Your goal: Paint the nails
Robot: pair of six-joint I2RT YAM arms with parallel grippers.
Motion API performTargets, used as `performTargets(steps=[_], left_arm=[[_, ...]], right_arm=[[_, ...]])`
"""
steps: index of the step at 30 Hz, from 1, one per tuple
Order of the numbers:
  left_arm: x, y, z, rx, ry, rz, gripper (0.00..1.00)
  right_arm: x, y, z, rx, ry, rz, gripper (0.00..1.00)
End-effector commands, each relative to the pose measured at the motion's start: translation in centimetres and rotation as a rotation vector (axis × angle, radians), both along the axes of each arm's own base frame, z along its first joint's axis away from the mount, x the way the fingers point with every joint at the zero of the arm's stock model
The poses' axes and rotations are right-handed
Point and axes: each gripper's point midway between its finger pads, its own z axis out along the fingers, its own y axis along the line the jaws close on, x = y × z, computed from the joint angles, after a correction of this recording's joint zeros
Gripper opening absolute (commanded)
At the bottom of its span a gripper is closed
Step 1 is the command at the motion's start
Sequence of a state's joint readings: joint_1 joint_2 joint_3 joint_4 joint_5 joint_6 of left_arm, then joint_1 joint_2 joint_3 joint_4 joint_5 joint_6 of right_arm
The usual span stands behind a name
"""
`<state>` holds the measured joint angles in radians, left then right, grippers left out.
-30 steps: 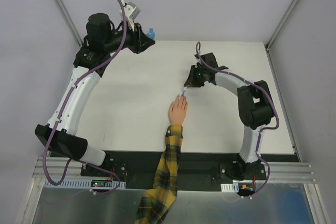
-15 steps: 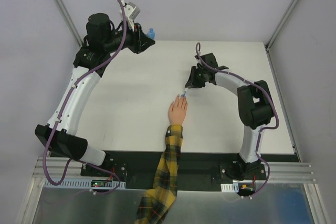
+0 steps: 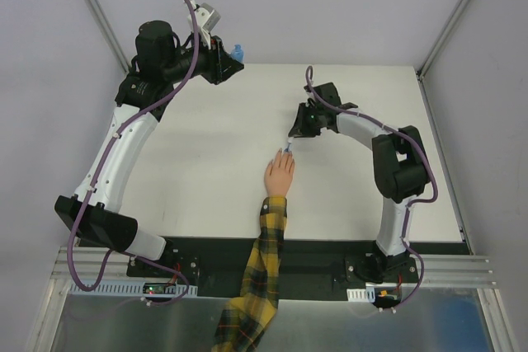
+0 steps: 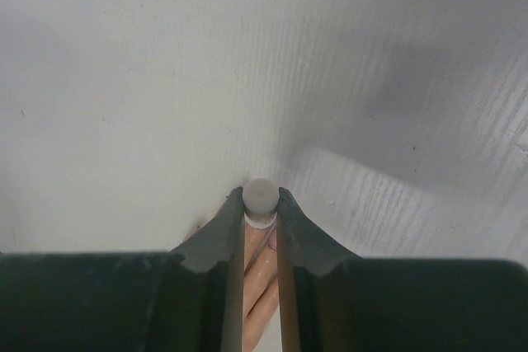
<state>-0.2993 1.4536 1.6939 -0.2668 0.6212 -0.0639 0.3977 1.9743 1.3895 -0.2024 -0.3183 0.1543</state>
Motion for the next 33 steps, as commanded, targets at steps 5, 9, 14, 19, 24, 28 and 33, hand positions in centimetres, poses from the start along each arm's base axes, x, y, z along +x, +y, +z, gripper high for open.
performTargets(steps=[5, 9, 14, 19, 24, 28, 33], left_arm=[[-0.9, 0.4, 3.5, -0.039, -0.097, -0.011, 0.00], [-1.0, 0.4, 3.5, -0.038, -0.100, -0.010, 0.00], [-1.0, 0.4, 3.6, -0.039, -0.102, -0.008, 0.00], [-1.1, 0.4, 3.6, -0.039, -0.102, -0.010, 0.00], [-1.1, 0.5, 3.7, -0.039, -0.106, -0.010, 0.00], [-1.0, 0.5, 3.6, -0.038, -0.104, -0.008, 0.00], [-1.1, 0.5, 3.6, -0.038, -0.103, -0.009, 0.00]], right_arm=[[0.9, -0.4, 0.3, -0.041, 0.009, -0.039, 0.00], [0.8, 0.1, 0.4, -0.056, 0.000, -0.003, 0.01], [0.9, 0.5, 0.5, -0.028, -0.013, 0.021, 0.00], [1.4, -0.1, 0.3, -0.031, 0.008, -0.032, 0.00], [1.5, -0.4, 0.1, -0.049, 0.022, -0.058, 0.00], [1.5, -0.5, 0.1, -0.049, 0.023, -0.062, 0.00], [1.6, -0.6, 0.0, -0.046, 0.029, -0.076, 0.00]])
